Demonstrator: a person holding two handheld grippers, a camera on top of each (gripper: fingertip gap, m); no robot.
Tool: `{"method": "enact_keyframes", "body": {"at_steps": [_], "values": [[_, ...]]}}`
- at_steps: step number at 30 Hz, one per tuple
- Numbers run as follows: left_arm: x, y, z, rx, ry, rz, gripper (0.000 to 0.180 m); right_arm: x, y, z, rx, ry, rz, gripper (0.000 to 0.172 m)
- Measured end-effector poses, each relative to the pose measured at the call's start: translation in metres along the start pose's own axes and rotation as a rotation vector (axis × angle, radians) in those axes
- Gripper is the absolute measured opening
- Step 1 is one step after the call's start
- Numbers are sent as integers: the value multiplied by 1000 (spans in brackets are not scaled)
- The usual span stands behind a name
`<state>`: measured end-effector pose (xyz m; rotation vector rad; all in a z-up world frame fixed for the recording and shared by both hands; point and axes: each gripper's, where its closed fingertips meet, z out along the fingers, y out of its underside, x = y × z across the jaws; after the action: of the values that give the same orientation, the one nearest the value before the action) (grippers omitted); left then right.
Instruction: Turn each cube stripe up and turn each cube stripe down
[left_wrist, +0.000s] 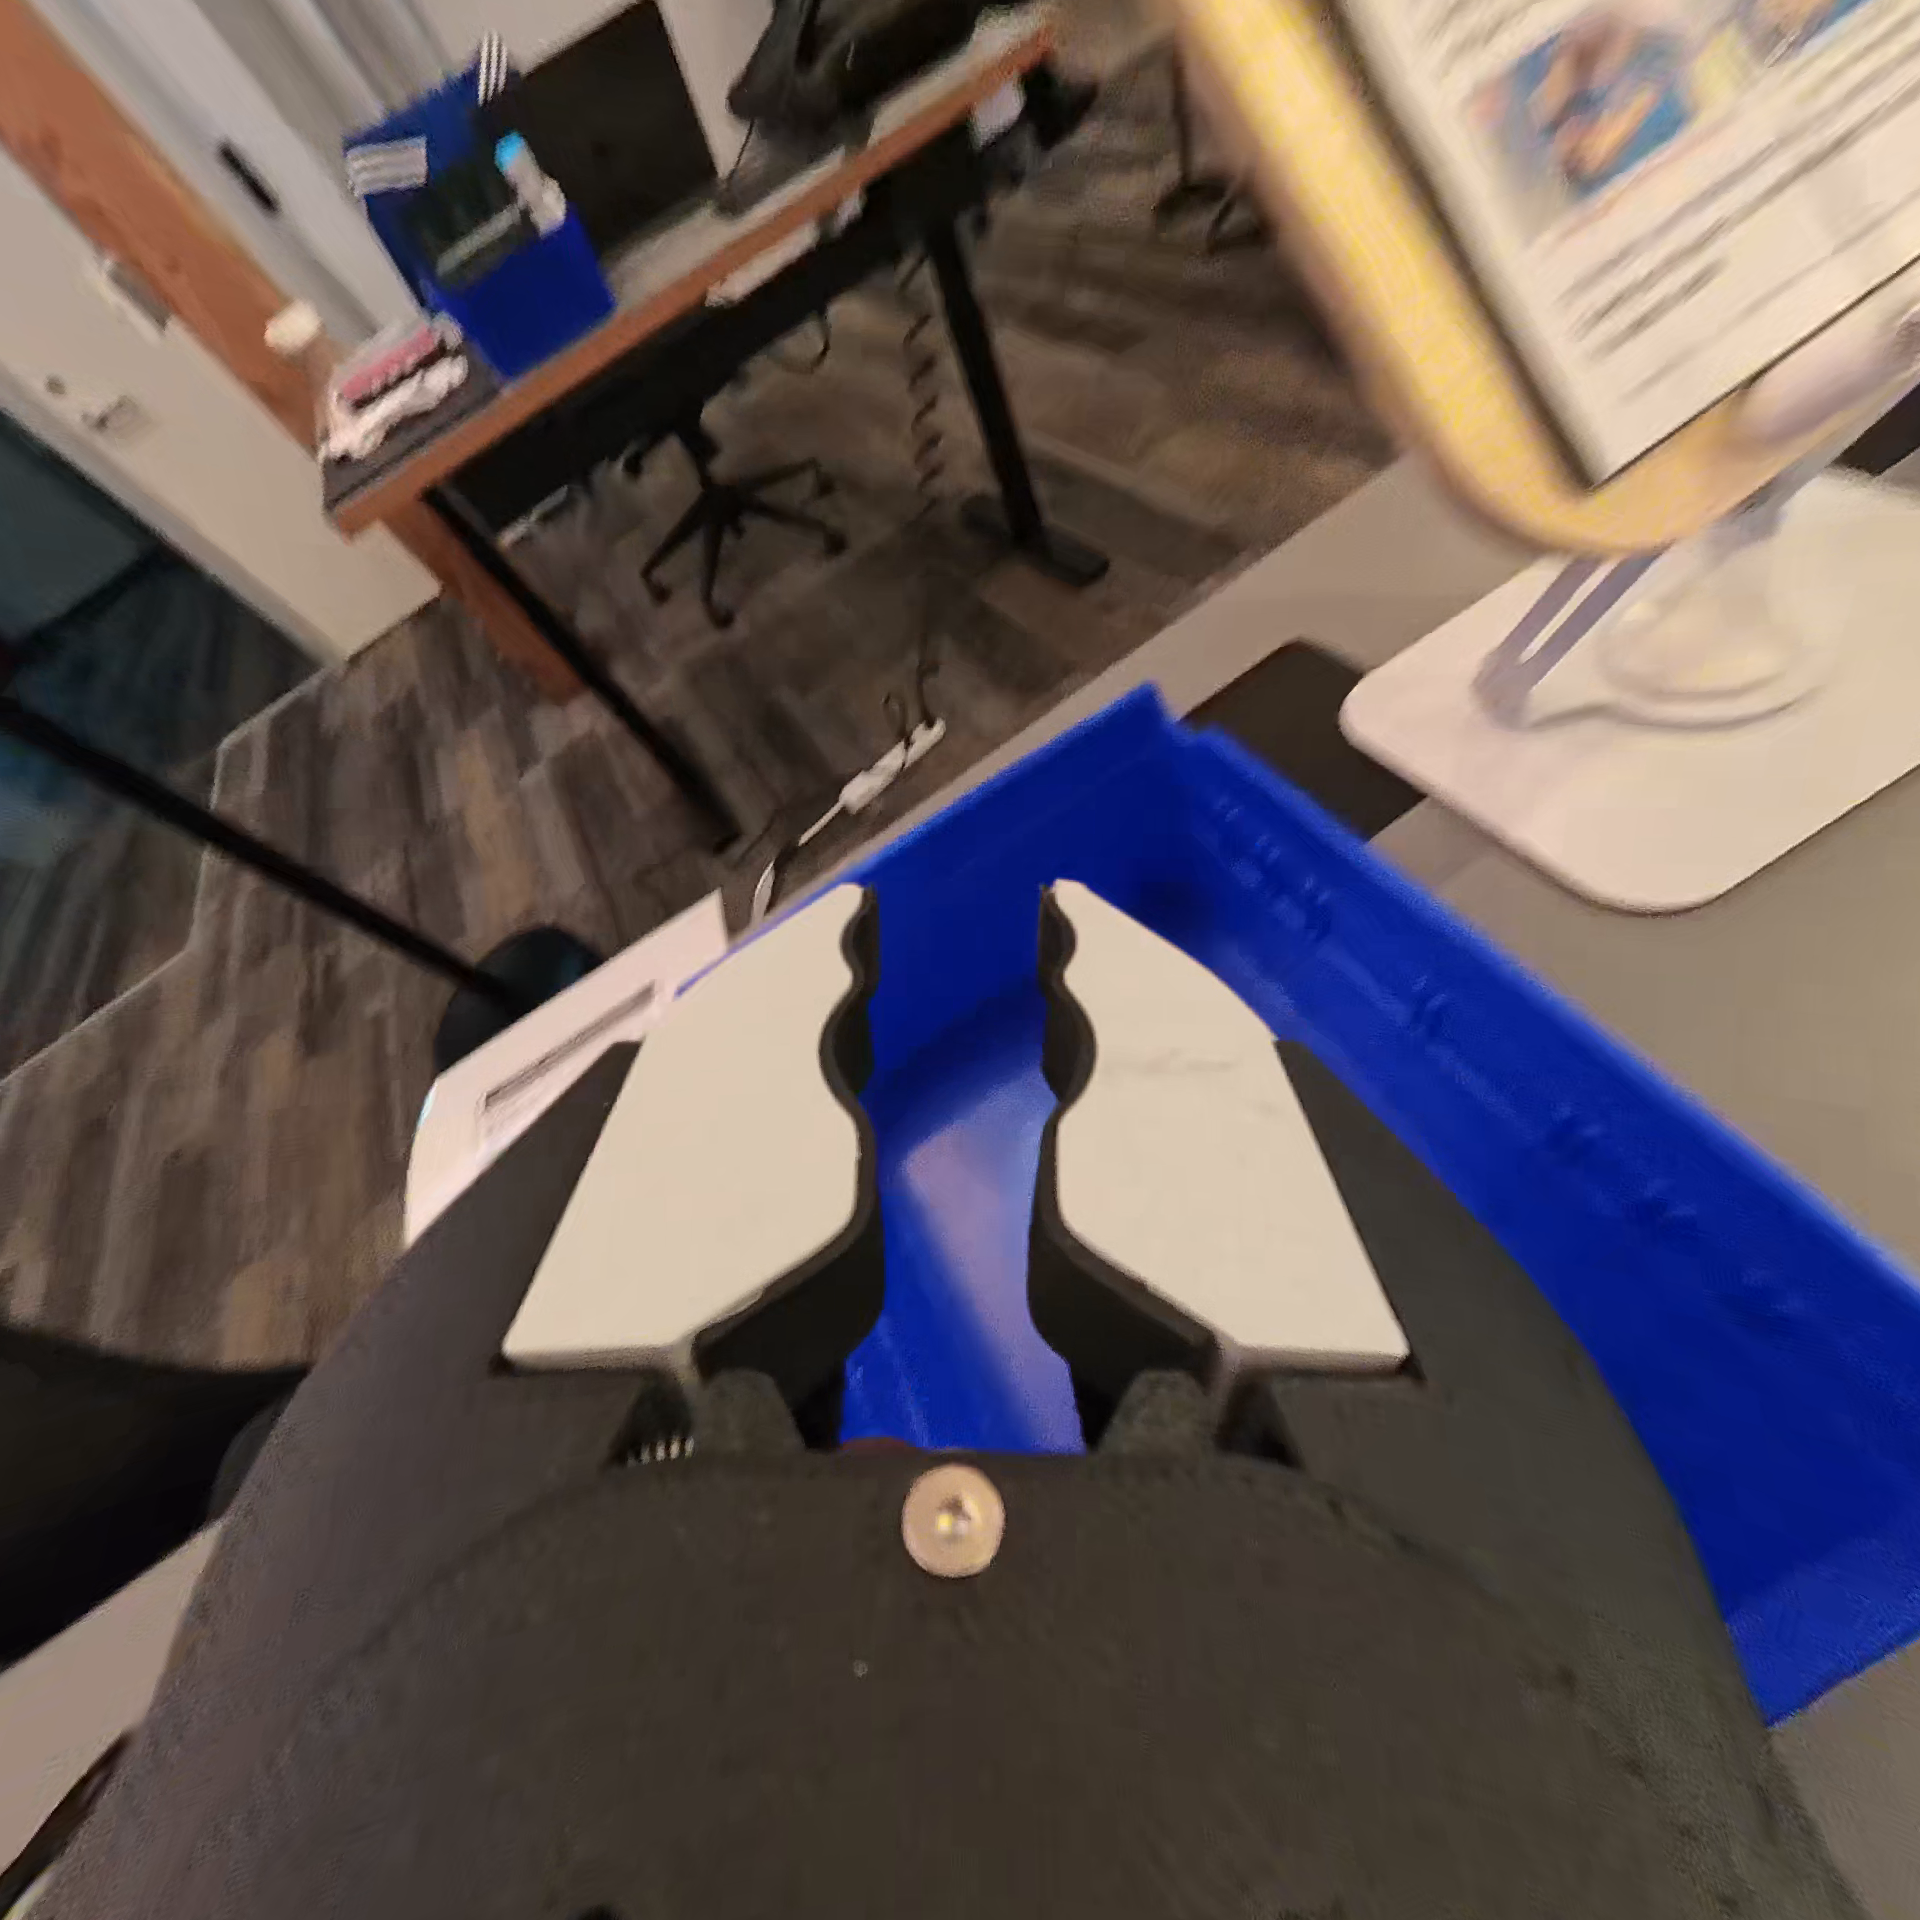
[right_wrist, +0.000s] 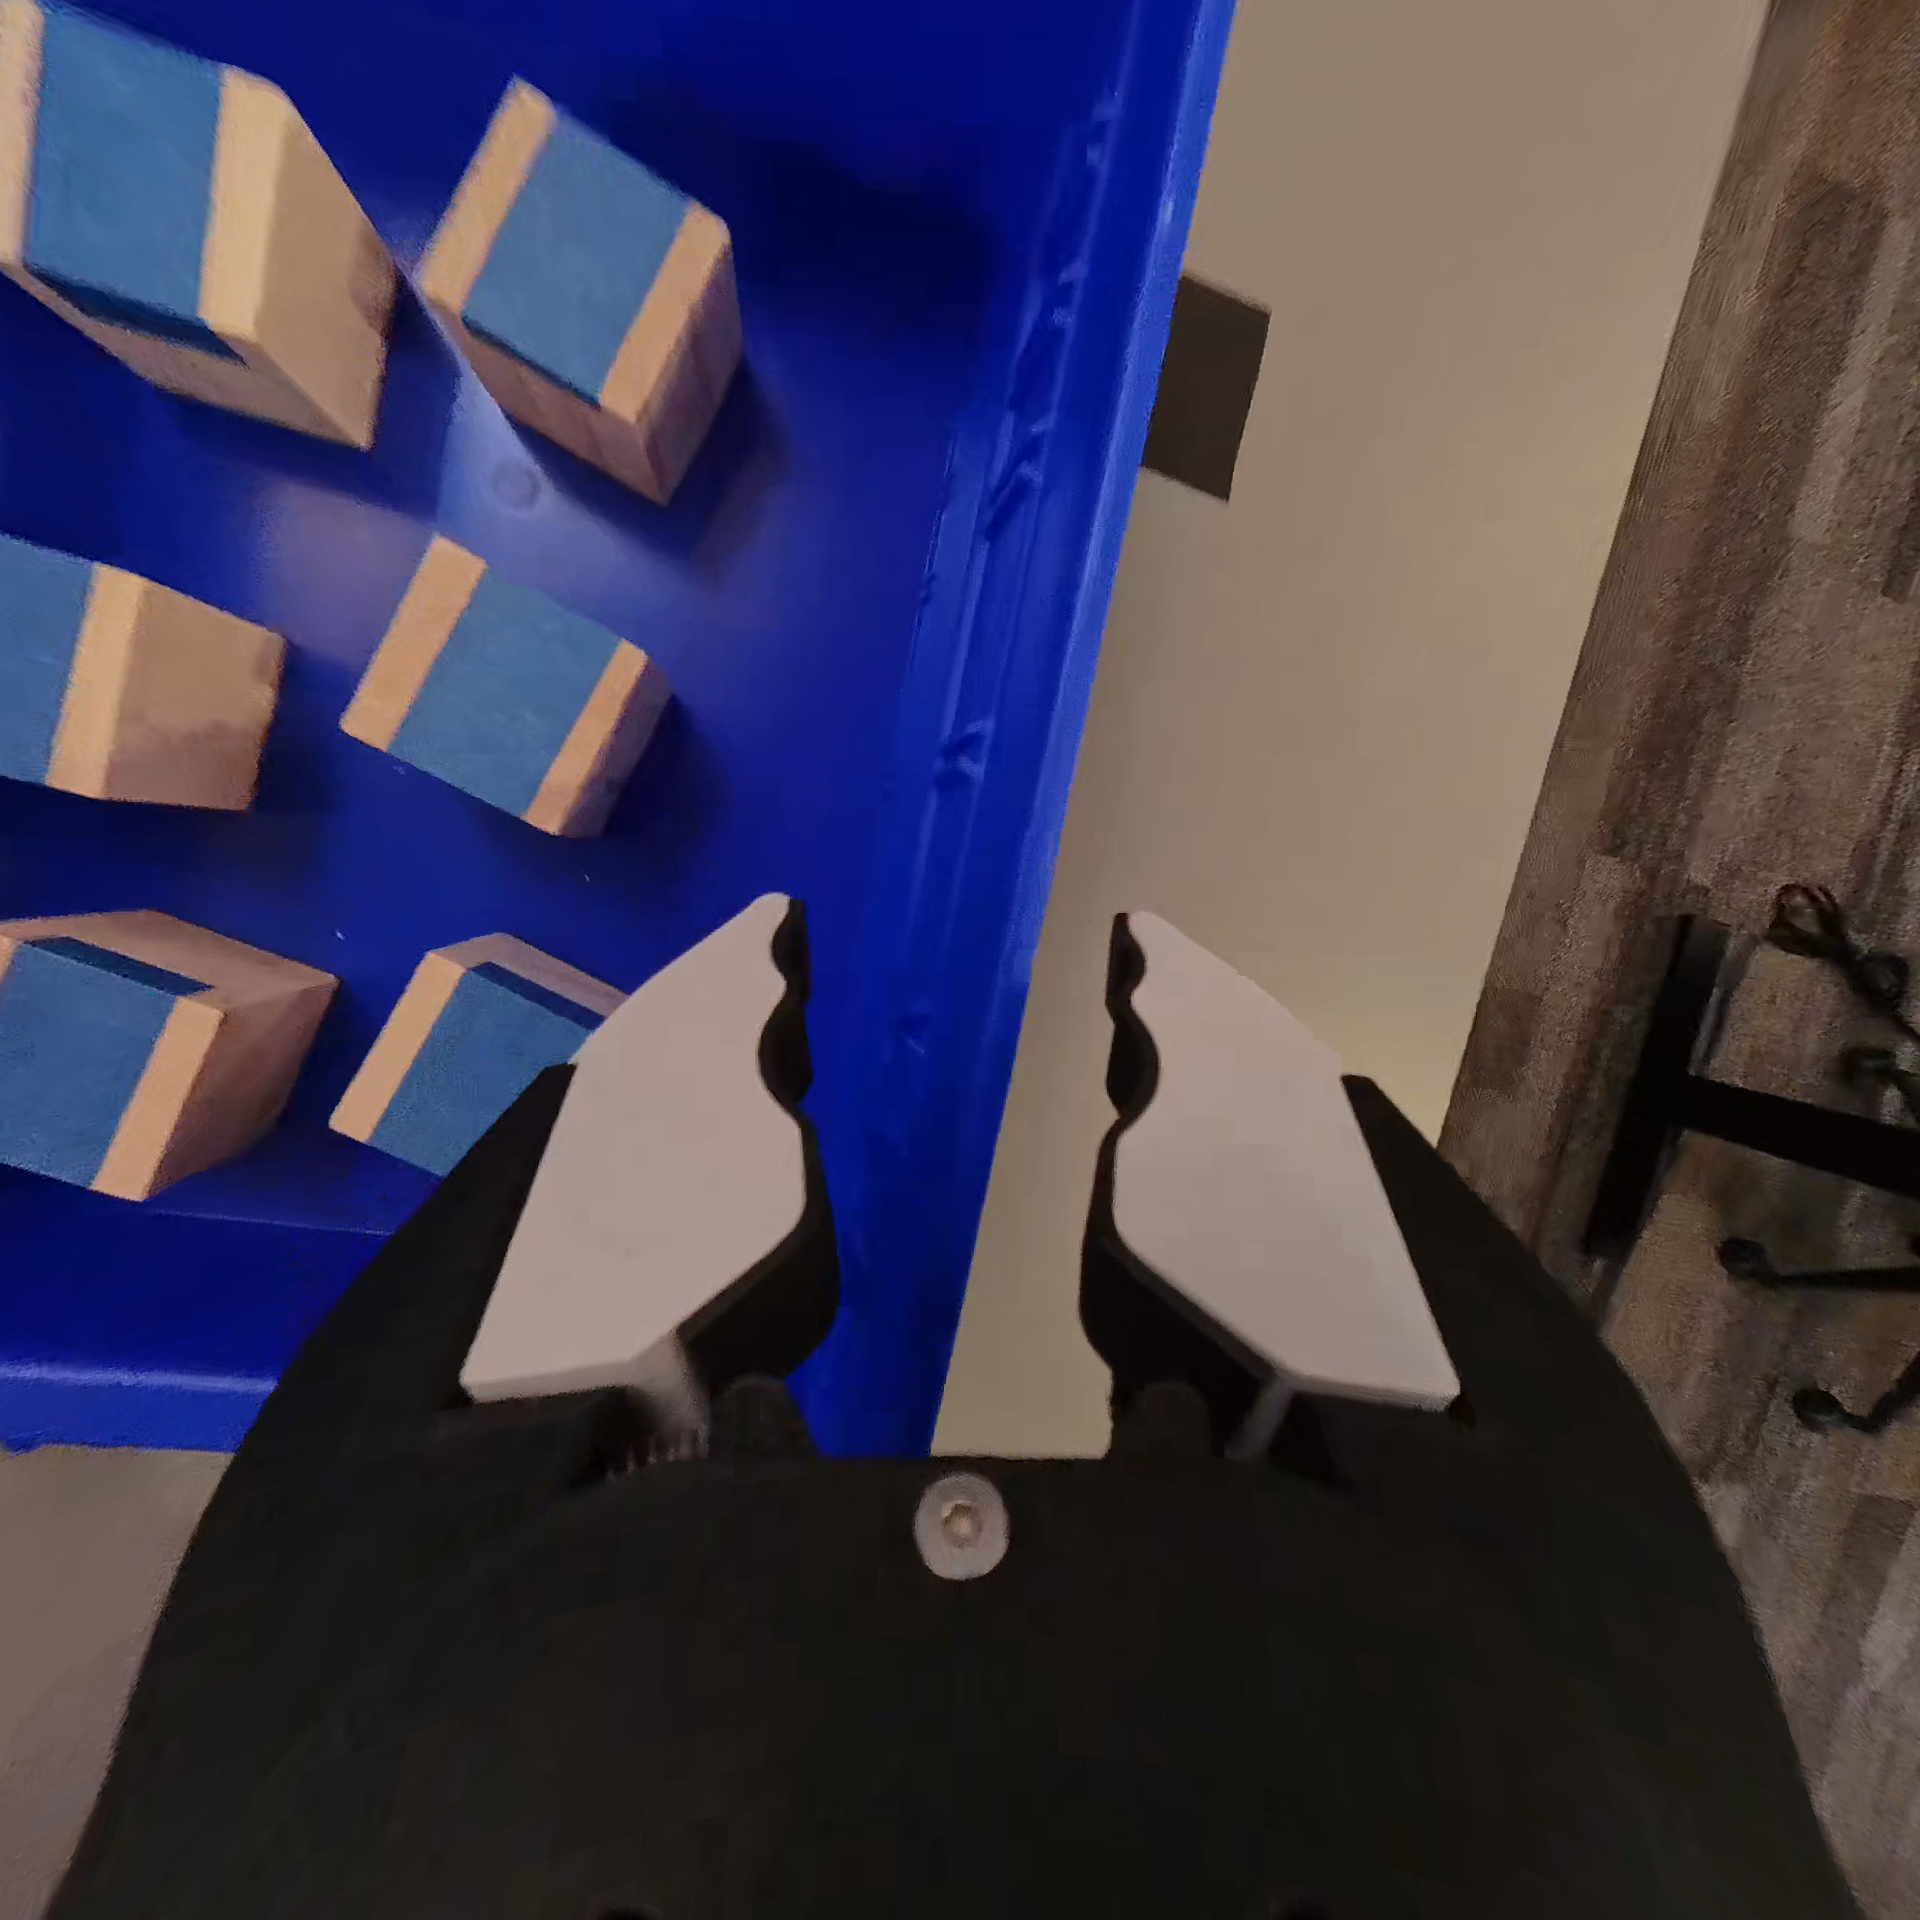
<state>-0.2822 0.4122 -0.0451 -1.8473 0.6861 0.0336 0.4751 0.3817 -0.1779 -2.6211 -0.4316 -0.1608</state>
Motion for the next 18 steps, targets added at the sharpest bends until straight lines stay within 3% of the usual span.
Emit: {"method": "enact_keyframes", "body": {"at_steps": [4, 6, 11, 14, 18], "values": [[-28, 55, -4, -222, -77, -58, 48, -3, 6, 2, -51, -32, -17, 24], [-35, 80, -8, -321, -87, -125, 61, -2, 10, 4, -74, -27, -39, 21], [-27, 142, -14, -569, 2, -265, 71, -4, 14, 5, -77, -61, -80, 21], [-19, 167, -16, -664, 55, -306, 62, -6, 18, 7, -102, -63, -117, 21], [-5, 187, -13, -736, 154, -321, 23, -9, 19, 7, -98, -94, -124, 16]]}}
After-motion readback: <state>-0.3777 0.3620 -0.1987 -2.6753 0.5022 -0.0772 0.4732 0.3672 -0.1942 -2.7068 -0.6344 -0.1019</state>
